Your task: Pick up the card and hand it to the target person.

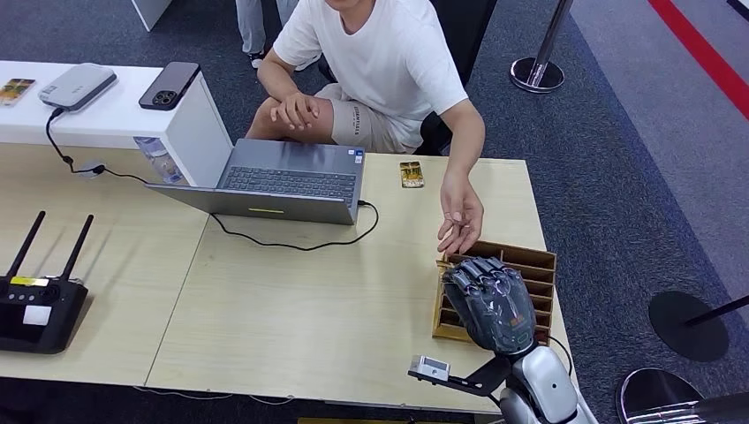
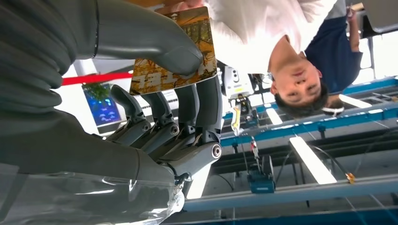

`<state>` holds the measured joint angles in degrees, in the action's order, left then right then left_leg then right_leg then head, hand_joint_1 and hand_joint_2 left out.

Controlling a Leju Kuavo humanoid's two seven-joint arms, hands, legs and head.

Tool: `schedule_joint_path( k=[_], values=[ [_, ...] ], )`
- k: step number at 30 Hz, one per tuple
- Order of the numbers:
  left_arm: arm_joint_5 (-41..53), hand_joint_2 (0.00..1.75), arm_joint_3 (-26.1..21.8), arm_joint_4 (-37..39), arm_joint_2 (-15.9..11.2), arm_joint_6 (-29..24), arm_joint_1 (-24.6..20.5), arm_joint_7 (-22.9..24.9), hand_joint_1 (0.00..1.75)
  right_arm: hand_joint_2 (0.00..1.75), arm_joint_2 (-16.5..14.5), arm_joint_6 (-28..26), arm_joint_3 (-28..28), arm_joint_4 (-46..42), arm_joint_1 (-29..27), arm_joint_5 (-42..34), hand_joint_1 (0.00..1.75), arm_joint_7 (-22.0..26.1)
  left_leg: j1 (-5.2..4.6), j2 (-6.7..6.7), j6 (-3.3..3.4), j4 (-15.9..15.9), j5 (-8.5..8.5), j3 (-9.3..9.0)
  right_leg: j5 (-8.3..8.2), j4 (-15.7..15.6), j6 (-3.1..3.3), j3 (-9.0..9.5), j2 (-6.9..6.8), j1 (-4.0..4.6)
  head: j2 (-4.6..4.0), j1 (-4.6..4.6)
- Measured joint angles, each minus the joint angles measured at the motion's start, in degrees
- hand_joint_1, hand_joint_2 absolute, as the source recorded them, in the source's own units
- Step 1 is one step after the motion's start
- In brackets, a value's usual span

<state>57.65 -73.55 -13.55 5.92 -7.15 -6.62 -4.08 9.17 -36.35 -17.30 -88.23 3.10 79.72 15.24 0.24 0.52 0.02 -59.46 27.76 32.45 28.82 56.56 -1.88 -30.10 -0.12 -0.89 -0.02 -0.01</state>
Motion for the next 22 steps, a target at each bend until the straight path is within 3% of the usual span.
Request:
schedule_joint_path(
  k=[22],
  values=[
    [1.32, 1.75, 0.1, 0.0, 0.0, -0.01, -0.25, 0.1, 0.0, 1.75, -1.5, -3.1, -0.89, 5.3, 2.71, 3.37, 1.48, -3.46, 0.0, -0.01, 0.0, -0.01, 0.0, -0.01, 0.0, 0.0, 0.0, -0.01, 0.01, 0.0, 0.0, -0.01]
  ],
)
